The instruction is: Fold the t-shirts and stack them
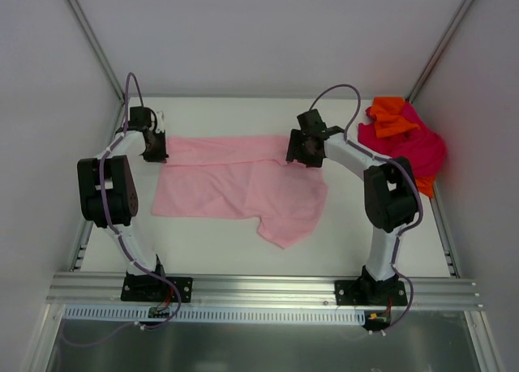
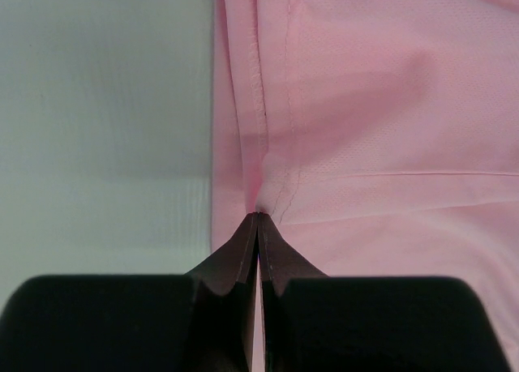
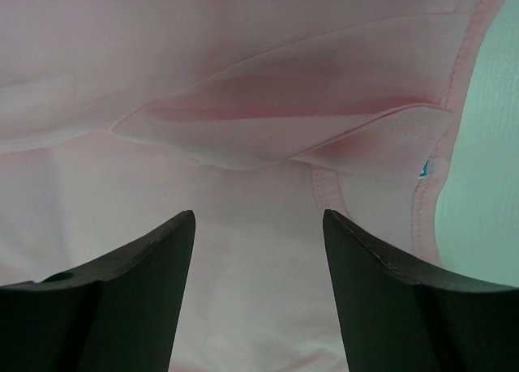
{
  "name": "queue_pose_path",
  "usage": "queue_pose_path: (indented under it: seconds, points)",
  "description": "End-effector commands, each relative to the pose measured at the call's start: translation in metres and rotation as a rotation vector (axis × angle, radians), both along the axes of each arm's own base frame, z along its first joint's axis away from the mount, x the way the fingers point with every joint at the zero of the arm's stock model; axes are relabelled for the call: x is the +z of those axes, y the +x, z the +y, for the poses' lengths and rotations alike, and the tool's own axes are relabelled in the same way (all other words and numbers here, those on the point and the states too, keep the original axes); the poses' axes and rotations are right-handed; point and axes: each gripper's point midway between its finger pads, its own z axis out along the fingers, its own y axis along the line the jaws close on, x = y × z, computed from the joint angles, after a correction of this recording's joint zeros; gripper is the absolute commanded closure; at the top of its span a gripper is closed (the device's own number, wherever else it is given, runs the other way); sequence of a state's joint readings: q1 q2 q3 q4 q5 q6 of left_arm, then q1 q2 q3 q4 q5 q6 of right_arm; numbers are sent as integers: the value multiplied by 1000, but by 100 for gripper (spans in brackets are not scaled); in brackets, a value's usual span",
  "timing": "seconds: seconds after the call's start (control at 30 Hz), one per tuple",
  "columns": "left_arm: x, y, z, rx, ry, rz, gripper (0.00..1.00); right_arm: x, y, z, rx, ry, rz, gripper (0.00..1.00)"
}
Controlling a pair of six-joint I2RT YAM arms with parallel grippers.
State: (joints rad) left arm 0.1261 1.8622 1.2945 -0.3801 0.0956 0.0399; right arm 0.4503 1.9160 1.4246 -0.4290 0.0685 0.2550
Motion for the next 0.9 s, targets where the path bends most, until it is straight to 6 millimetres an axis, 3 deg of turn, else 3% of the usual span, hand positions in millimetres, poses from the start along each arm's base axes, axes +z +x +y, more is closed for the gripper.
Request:
queue_pose_path:
  seconds: [0.0, 0.37, 0.53, 0.73, 0.8, 0.87]
  points:
    - [8, -1, 5, 0, 20, -18, 100, 11, 25, 6, -103, 16, -67, 32]
    - [2, -4, 6, -8, 25, -10, 100, 5, 46, 22, -187, 68, -106, 40]
    - [5, -1, 9, -2, 20, -21, 100, -8, 47, 25, -215, 70, -74, 48]
    - [9, 2, 10, 2, -1, -36, 100, -9, 49, 23, -230, 45, -66, 51]
    - [10, 3, 10, 2, -6, -38, 100, -9, 49, 24, -229, 44, -66, 55]
    - [8, 4, 9, 1, -13, -38, 100, -9, 50, 23, -232, 41, -69, 67]
